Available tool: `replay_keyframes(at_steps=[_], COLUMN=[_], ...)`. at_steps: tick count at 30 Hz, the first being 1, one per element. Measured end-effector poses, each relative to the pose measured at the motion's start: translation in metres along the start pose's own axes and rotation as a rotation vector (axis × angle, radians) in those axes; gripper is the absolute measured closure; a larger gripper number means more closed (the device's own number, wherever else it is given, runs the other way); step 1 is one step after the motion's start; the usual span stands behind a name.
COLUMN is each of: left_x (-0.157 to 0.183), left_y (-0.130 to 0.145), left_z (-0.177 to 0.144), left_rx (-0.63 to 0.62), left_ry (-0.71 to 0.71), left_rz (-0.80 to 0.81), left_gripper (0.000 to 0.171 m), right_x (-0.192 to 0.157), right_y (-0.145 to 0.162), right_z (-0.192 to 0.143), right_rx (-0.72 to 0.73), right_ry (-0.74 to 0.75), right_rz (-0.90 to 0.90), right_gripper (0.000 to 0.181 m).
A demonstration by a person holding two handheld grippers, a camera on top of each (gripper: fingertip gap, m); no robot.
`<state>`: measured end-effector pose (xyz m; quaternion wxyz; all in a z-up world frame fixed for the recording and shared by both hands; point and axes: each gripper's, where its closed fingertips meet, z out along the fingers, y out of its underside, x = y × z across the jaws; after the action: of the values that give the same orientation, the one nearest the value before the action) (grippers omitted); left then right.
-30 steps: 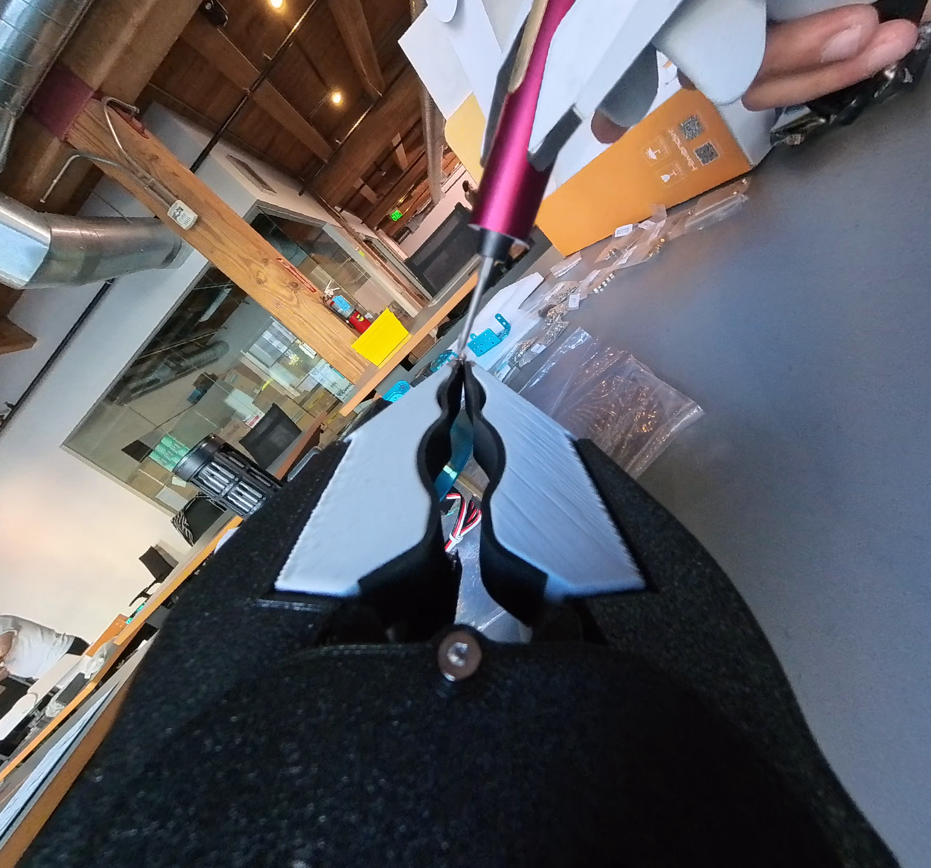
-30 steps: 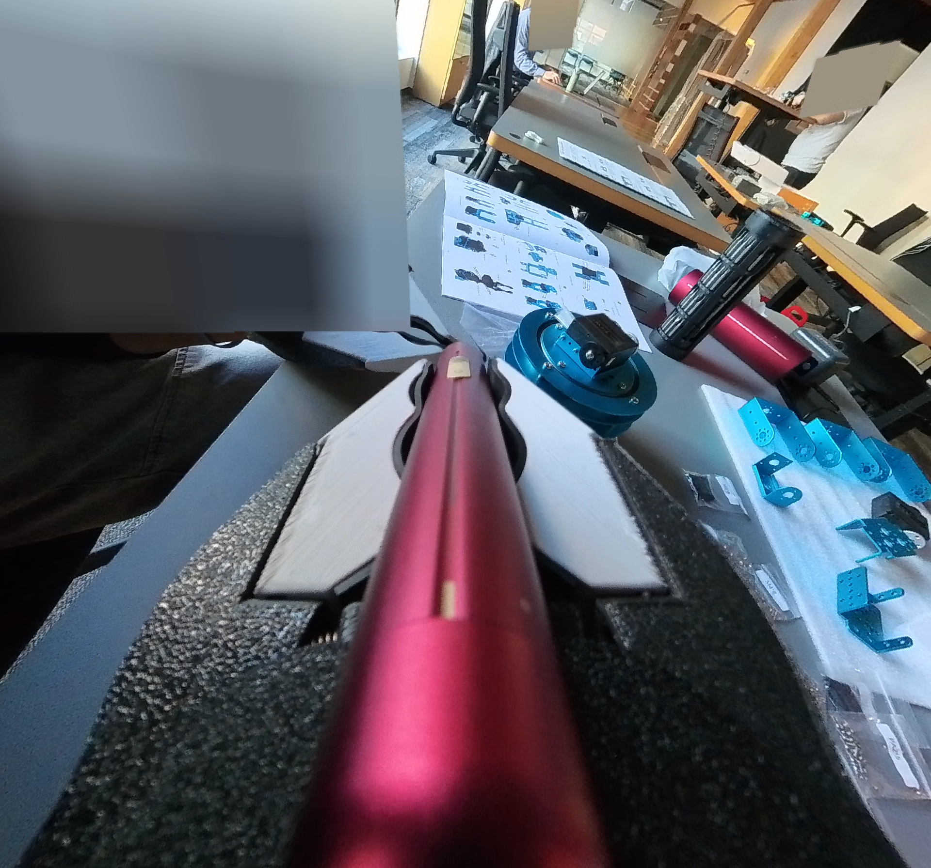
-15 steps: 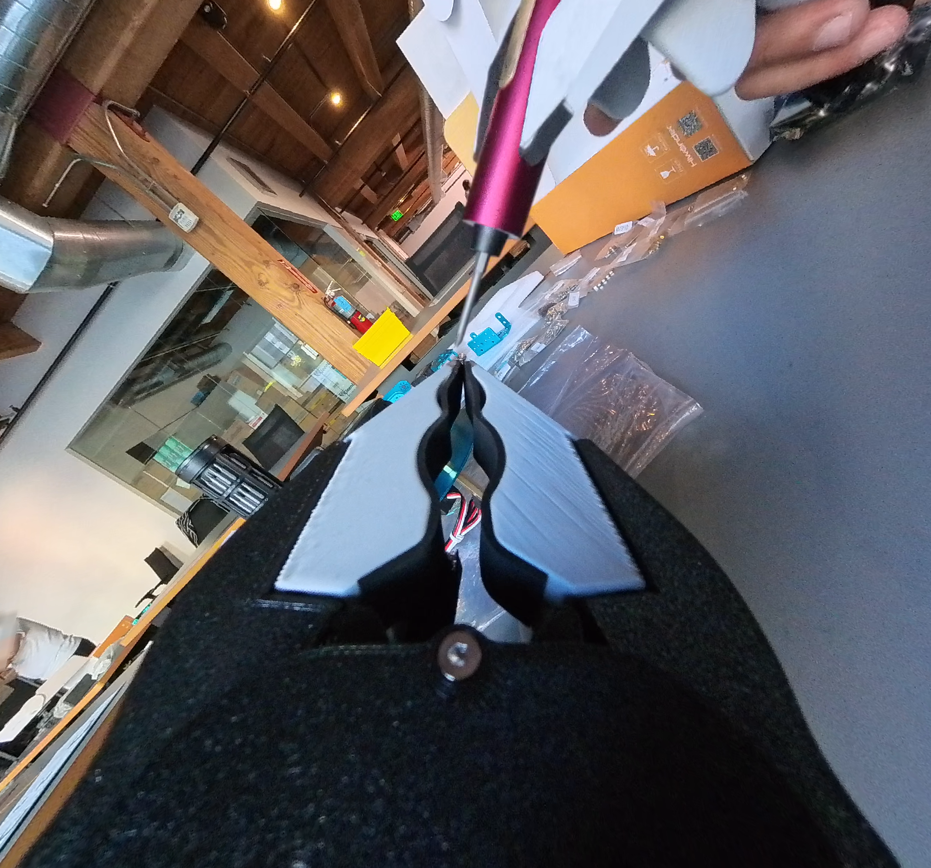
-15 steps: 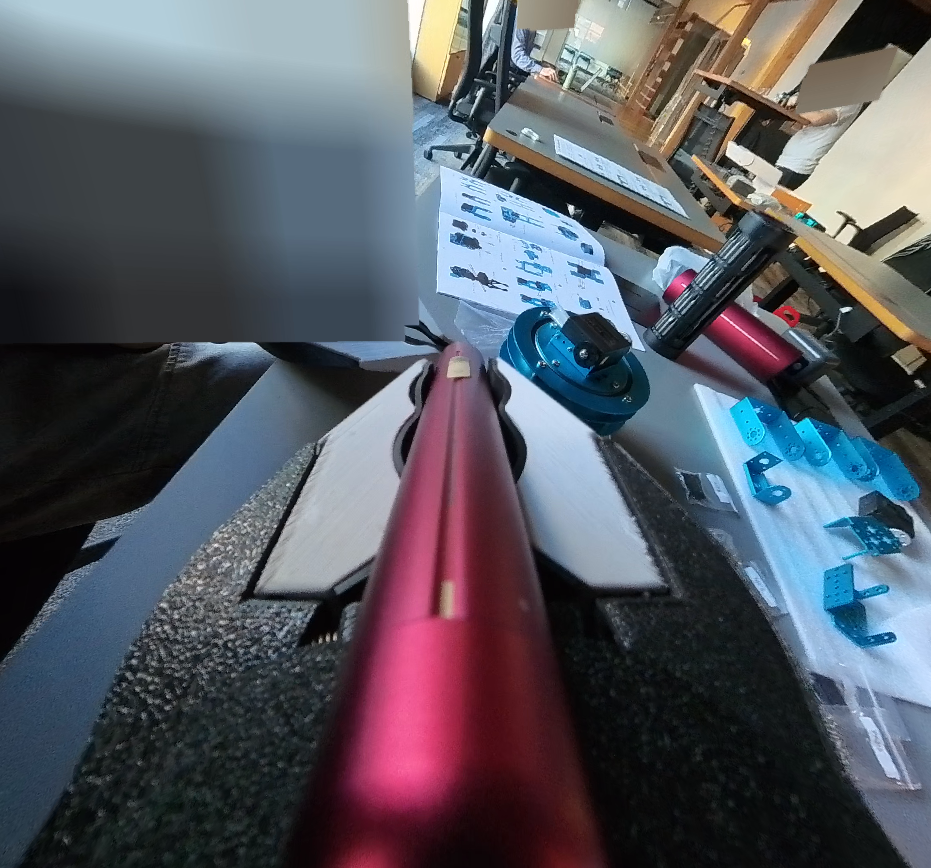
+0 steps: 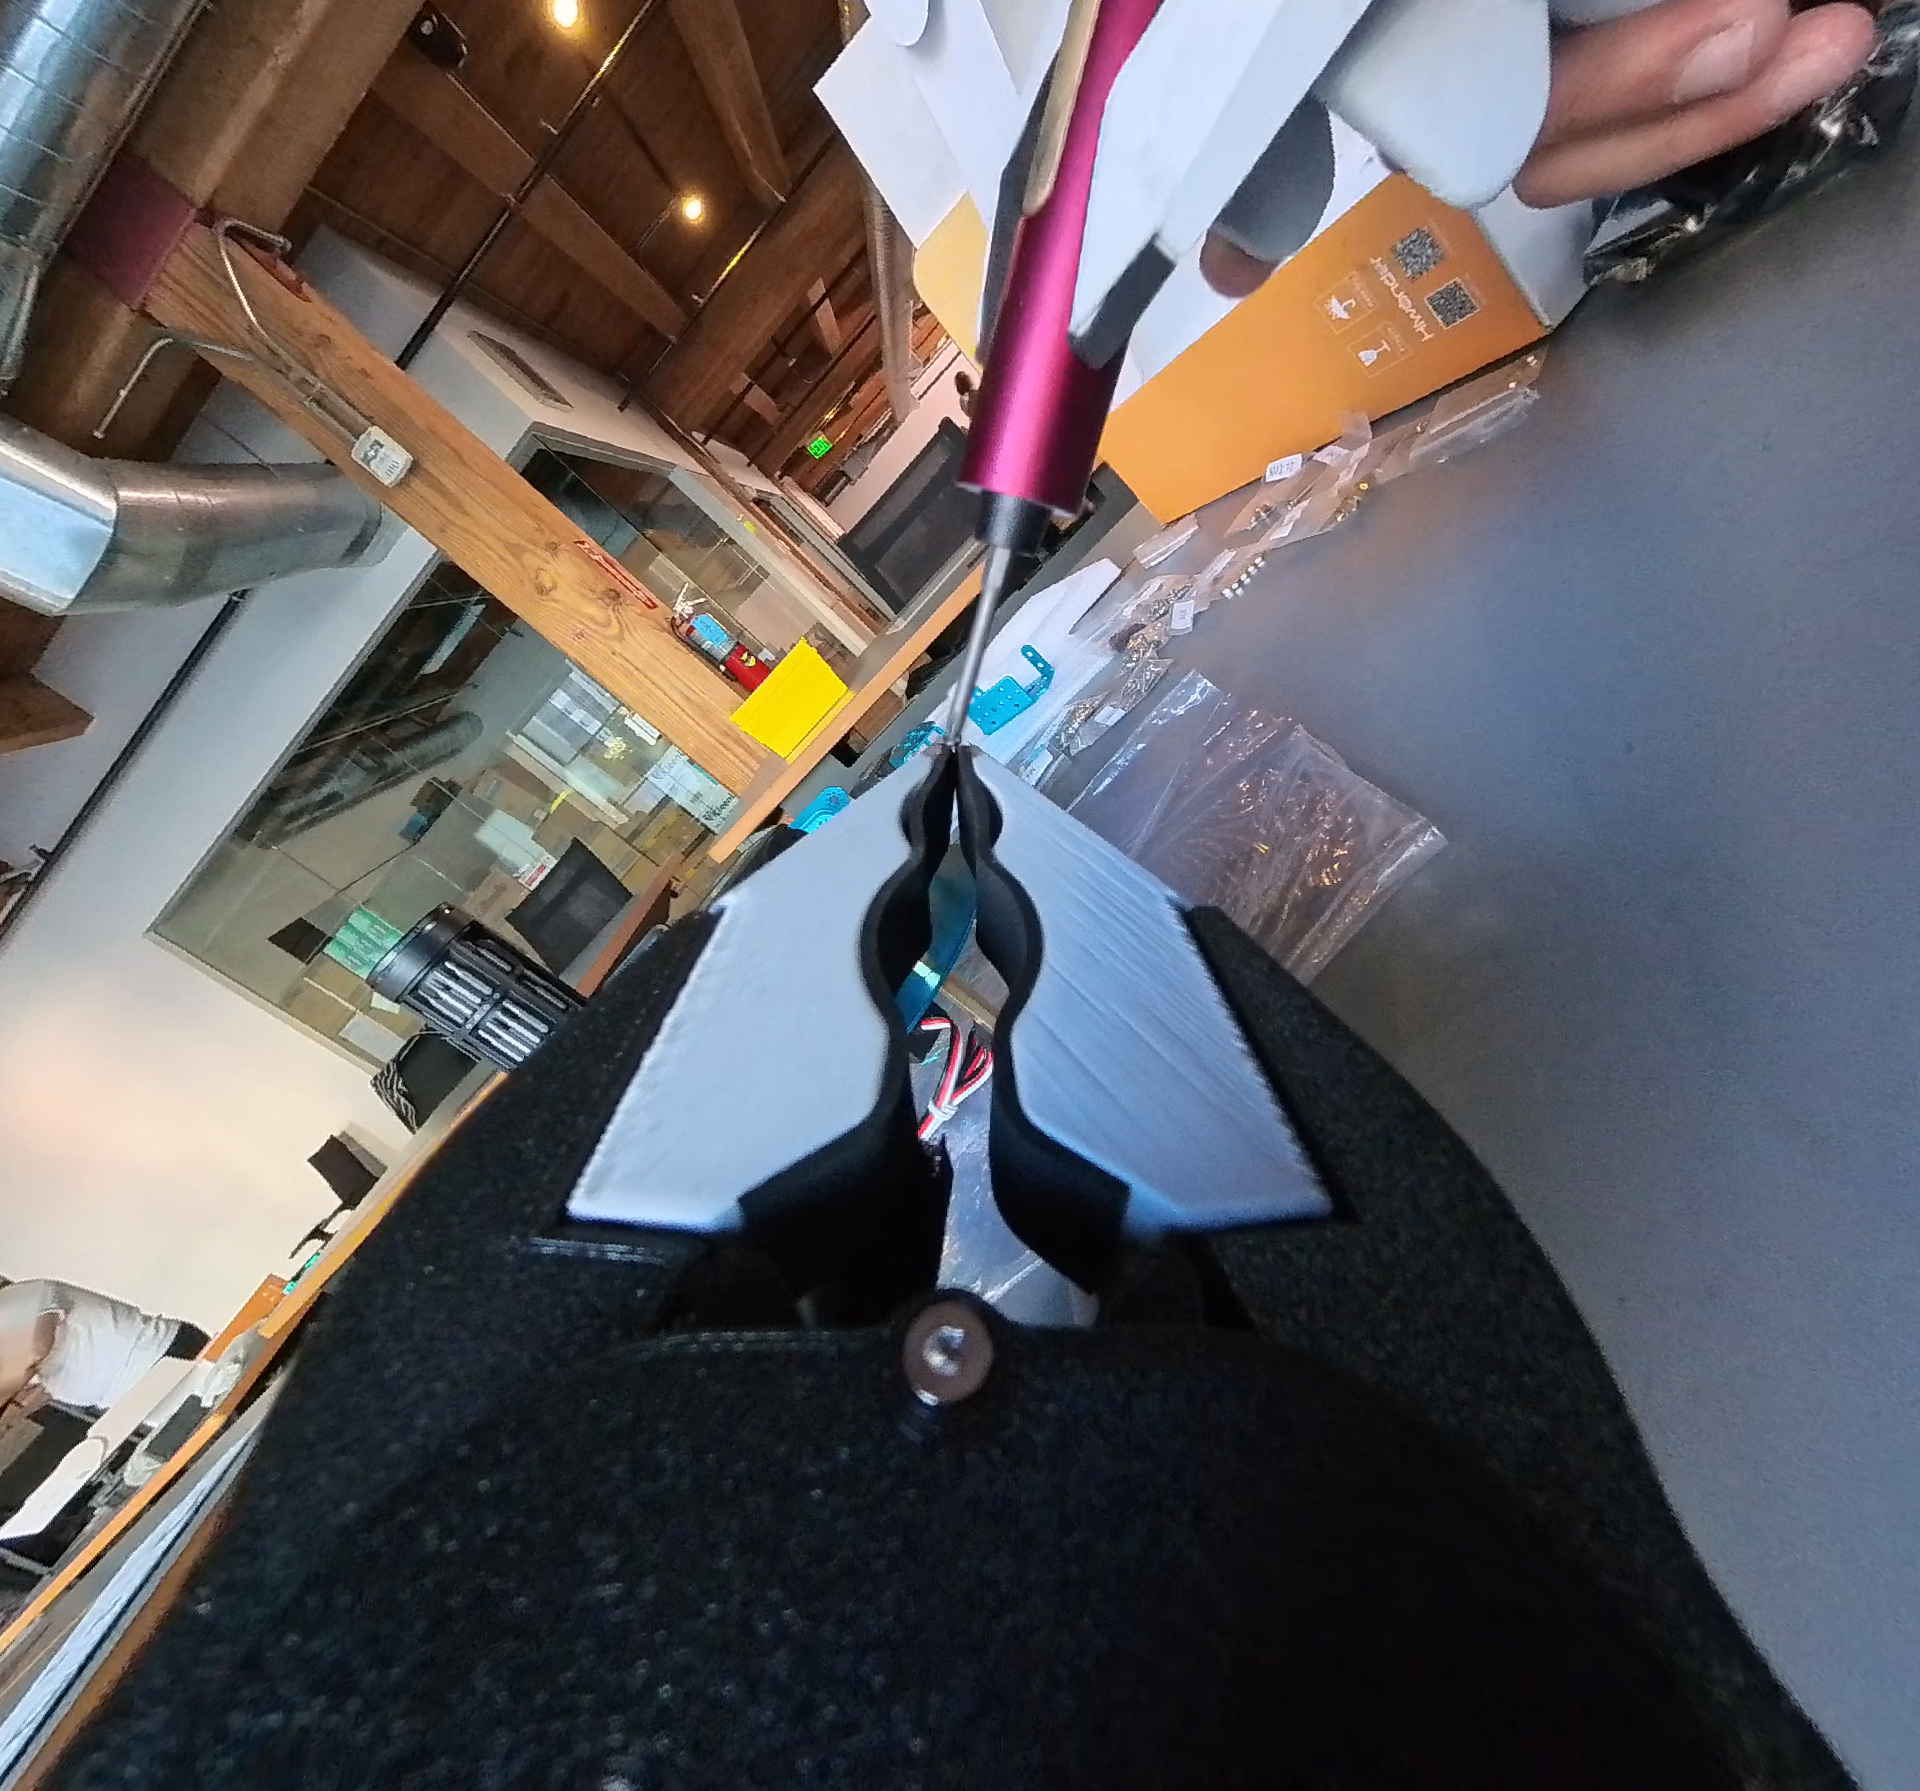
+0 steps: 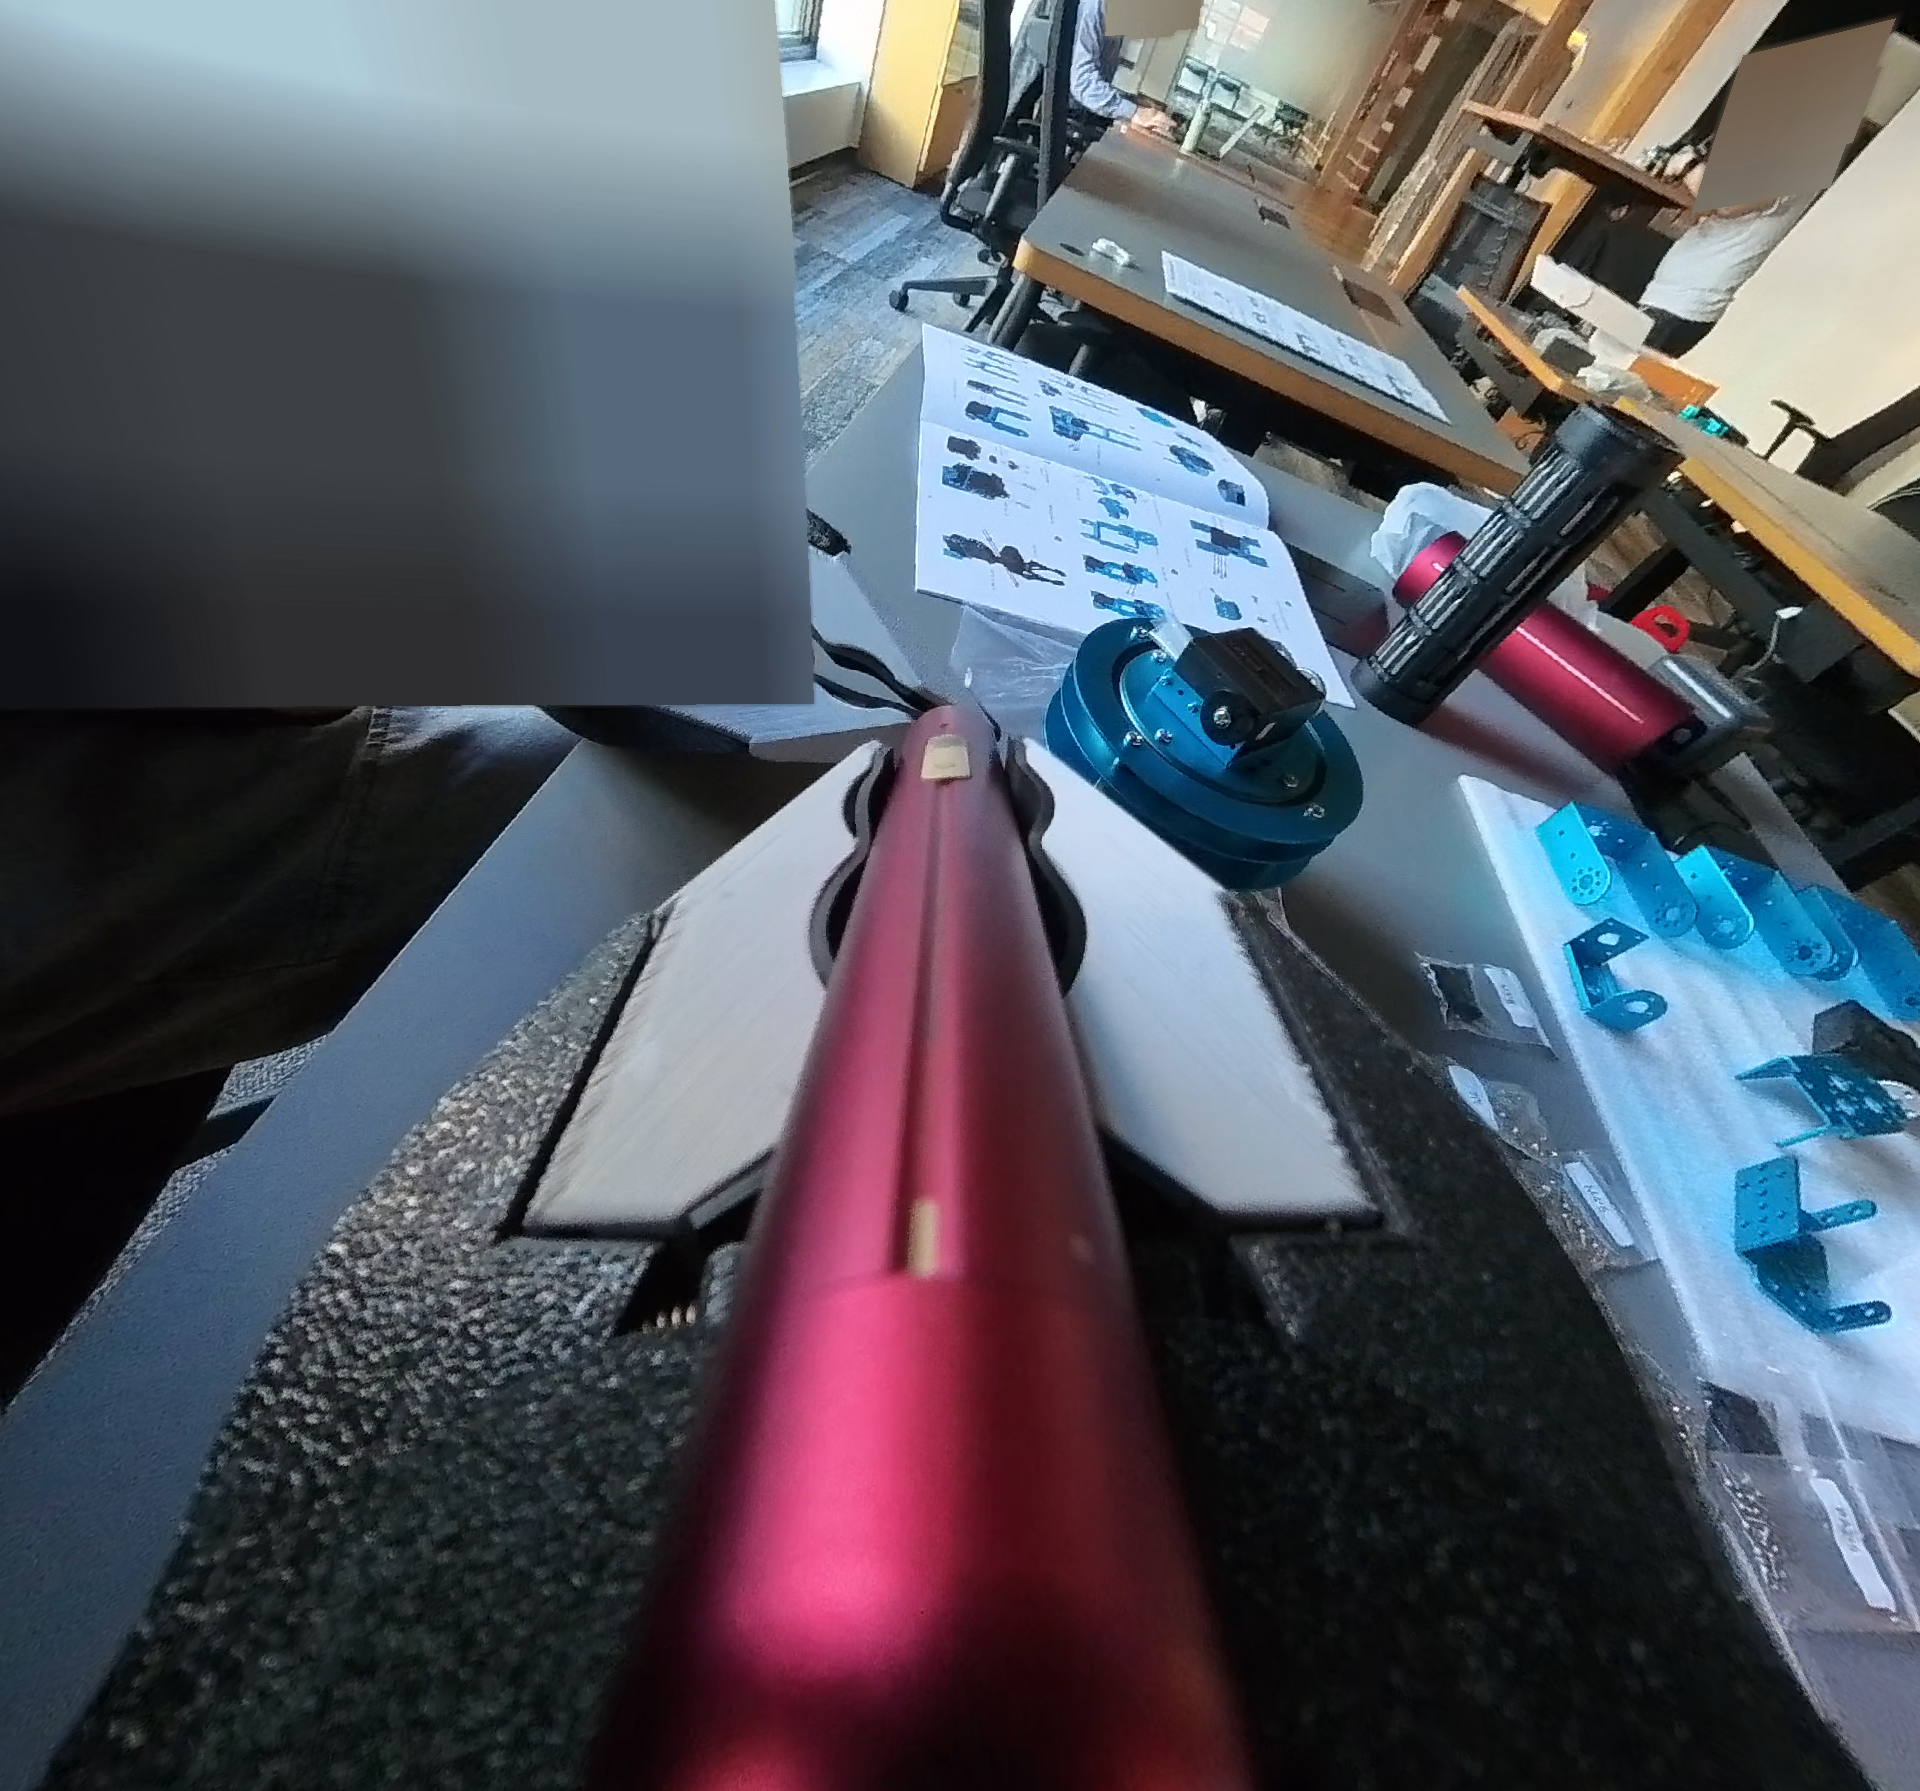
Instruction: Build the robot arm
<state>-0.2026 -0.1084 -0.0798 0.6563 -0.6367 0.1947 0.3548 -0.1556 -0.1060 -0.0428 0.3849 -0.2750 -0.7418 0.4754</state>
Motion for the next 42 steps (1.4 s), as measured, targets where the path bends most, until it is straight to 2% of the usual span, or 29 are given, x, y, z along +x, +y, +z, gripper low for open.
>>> replay_keyframes(at_steps=[17, 27, 42], left_x=[0.004, 0.008, 0.015], left_y=[0.004, 0.01, 0.026], left_z=[0.003, 0.005, 0.011], left_rx=[-0.029, -0.065, -0.159], left_ry=[-0.014, -0.02, -0.046], left_rz=[0.065, 0.122, 0.261], left_gripper=[0.171, 0.171, 0.171], right_x=[0.001, 0.004, 0.007], right_y=[0.004, 0.012, 0.026], right_z=[0.001, 0.003, 0.008], right_rx=[-0.05, -0.066, -0.125], right_ry=[0.037, 0.003, 0.045], right_rz=[-0.073, 0.017, 0.008], right_gripper=[0.159, 0.159, 0.159])
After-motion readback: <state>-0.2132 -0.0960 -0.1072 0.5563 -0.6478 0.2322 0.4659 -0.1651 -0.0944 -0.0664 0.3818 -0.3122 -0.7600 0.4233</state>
